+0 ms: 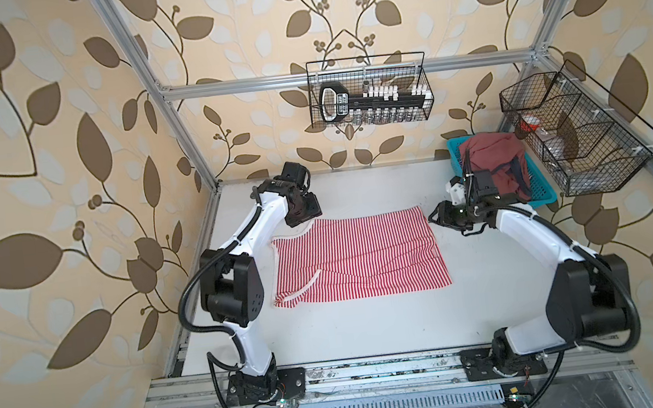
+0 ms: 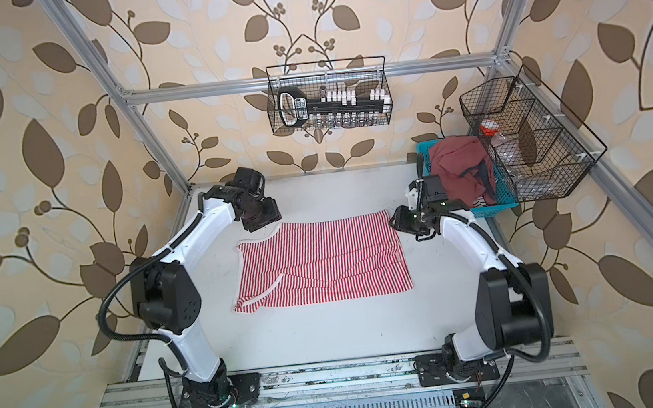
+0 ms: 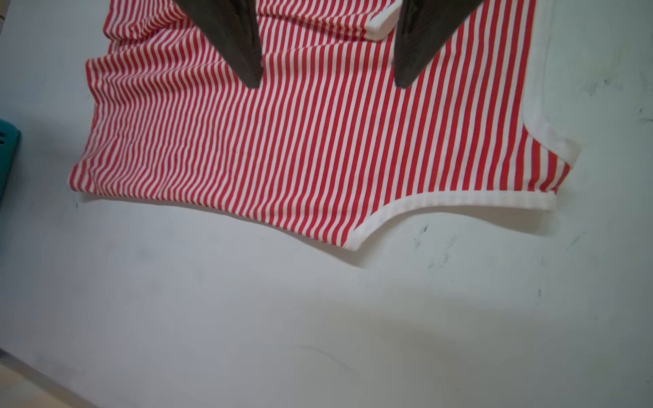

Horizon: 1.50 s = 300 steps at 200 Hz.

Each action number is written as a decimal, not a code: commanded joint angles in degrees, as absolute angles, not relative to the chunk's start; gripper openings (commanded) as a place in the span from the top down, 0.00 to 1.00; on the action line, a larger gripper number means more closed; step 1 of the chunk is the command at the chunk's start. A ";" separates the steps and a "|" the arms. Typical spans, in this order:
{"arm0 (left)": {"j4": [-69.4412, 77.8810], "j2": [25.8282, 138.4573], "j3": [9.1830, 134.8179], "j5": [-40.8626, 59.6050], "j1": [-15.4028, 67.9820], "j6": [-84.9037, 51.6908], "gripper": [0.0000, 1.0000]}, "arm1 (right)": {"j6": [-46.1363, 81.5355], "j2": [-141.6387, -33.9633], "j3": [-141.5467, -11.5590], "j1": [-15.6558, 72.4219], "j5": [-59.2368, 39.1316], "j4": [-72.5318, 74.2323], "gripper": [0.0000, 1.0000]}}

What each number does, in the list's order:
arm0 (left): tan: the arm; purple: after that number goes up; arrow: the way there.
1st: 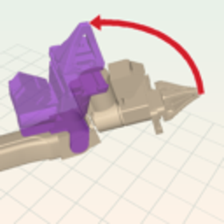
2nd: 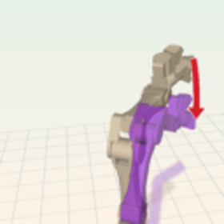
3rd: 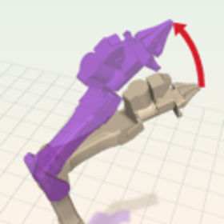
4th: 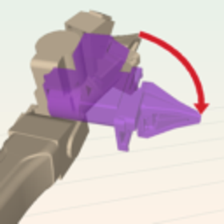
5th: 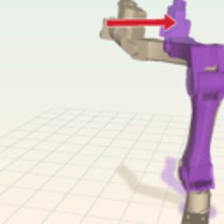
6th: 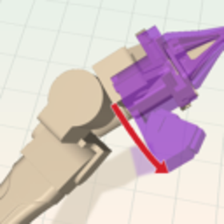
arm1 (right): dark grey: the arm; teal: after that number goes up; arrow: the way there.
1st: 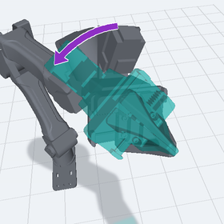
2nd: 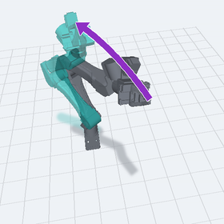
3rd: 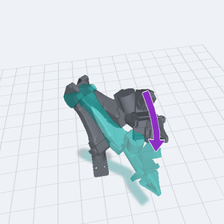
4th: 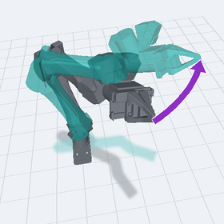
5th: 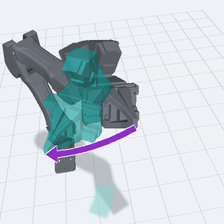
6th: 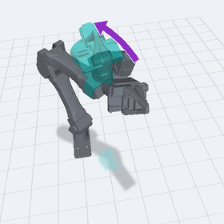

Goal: Fold and stack the tank tops

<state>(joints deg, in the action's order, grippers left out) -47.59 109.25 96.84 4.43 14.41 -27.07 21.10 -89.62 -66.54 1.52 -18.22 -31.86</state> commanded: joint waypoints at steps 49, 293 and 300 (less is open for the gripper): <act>-45.29 125.06 107.31 13.58 11.60 -23.93 0.40 | 17.31 -111.66 -83.90 0.43 -19.27 -30.86 0.54; -52.10 136.52 121.06 13.10 9.86 -23.77 0.49 | 15.38 -134.51 -107.13 0.13 -21.24 -41.22 0.73; -52.29 136.83 121.56 13.10 9.84 -23.82 0.48 | 15.38 -134.64 -107.26 0.18 -21.43 -41.22 0.74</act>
